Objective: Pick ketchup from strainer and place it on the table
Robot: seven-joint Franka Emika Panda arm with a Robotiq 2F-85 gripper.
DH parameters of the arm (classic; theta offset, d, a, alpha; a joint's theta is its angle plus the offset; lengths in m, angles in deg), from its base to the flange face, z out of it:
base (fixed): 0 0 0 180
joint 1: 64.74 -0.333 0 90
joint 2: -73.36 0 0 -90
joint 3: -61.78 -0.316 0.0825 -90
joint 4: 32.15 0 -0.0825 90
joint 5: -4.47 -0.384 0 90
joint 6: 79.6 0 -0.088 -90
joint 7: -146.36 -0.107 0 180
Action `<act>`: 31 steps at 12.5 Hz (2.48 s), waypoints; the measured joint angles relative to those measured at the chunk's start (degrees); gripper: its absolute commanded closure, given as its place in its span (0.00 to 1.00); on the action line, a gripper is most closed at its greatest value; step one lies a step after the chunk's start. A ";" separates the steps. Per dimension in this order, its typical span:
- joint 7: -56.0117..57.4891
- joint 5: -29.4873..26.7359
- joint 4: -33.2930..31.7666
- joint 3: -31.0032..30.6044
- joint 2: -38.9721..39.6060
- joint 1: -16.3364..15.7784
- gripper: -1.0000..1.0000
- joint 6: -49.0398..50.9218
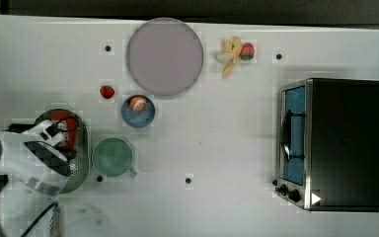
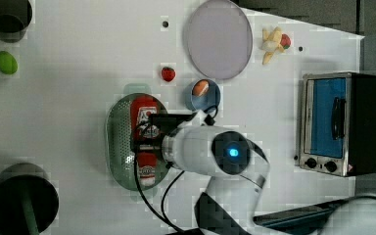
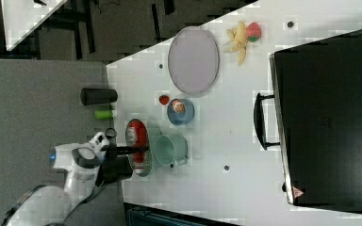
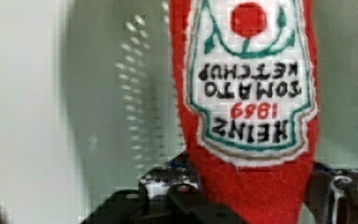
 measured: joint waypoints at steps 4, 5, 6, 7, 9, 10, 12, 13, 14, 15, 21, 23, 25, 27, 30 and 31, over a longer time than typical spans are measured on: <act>-0.11 -10.02 1.79 -1.87 -13.00 1.71 0.40 5.96; -0.04 -11.30 2.80 -2.38 -15.30 2.27 0.40 8.92; 0.36 -11.51 4.03 -2.46 -17.37 2.56 0.40 11.64; 1.15 -11.53 5.04 -2.74 -18.97 3.09 0.40 13.23; 4.43 -11.25 6.49 -2.69 -20.41 4.44 0.40 14.80; 5.87 -11.49 6.83 -2.13 -20.37 5.22 0.40 15.42; 8.76 -11.51 6.49 0.78 -19.80 7.04 0.40 15.30; 10.01 -11.69 6.43 2.49 -19.21 8.55 0.40 15.28; 11.04 -11.70 6.66 4.31 -18.43 10.23 0.40 15.25; 11.98 -11.51 6.60 6.52 -17.88 12.13 0.40 14.83; 23.37 -11.50 6.27 19.75 -17.29 22.06 0.40 13.99; 27.92 -11.61 3.19 21.11 -18.00 25.25 0.40 10.60; 30.59 -11.69 -2.24 21.88 -19.55 27.07 0.40 5.96; 32.06 -11.55 -7.16 21.93 -20.23 27.63 0.40 0.70; 32.41 -10.95 -12.42 20.91 -19.16 26.85 0.40 -1.18; 32.54 -11.34 -13.65 20.21 -18.58 26.73 0.40 -2.01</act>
